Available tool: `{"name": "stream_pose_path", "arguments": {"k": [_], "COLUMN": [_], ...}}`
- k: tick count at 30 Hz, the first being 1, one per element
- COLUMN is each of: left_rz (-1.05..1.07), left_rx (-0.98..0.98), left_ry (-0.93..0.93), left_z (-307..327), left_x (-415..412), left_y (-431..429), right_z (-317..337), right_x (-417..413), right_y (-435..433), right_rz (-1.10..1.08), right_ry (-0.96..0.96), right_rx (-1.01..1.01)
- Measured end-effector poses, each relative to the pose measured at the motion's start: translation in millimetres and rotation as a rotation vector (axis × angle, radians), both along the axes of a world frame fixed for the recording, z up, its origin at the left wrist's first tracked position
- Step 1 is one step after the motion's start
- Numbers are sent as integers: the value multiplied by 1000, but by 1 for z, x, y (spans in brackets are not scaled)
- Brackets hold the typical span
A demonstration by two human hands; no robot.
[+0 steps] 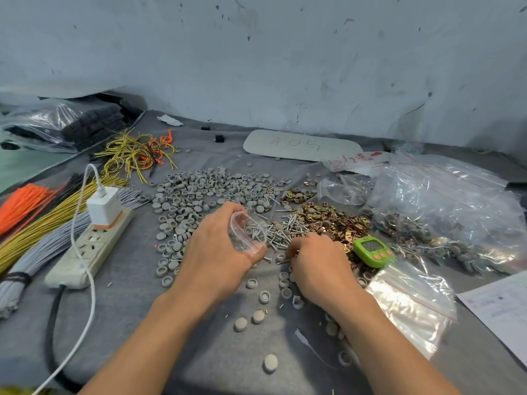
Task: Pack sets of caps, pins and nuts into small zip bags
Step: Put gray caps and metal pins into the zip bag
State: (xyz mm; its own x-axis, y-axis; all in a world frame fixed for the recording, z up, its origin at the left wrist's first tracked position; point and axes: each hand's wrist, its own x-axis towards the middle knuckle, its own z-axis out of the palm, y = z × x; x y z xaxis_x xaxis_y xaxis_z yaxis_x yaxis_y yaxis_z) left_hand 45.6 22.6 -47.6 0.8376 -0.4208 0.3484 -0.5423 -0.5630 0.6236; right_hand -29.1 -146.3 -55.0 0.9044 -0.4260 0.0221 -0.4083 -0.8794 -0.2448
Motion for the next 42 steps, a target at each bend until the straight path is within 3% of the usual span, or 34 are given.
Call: {"name": "stream_pose_path", "arguments": {"k": [7,12,14,21,37,42], "left_rz": [-3,-9,-13,-28,-19,-22], "left_rx": [13,39,46,59,52,61], "left_ry": [-6,-20,-34,-28,-8,-9], "left_z": [-1,-4,-5,-5,-6,-5], "left_x": [0,1,0,-2,1,1], "left_y": [-2,-3,-4,-5,2,2], "right_z": [4,12,15,11,5,3], "right_x": [-9,-19,-22,-12,-7,-8], "right_y": [-7,-12,-14,-3,-2,-1], "right_rz": [59,-118,-147,-113,-138,-171], "right_ry": [78,-244,-291,20,73,45], "right_rx": [-47,100,138,-2,-107,-52]}}
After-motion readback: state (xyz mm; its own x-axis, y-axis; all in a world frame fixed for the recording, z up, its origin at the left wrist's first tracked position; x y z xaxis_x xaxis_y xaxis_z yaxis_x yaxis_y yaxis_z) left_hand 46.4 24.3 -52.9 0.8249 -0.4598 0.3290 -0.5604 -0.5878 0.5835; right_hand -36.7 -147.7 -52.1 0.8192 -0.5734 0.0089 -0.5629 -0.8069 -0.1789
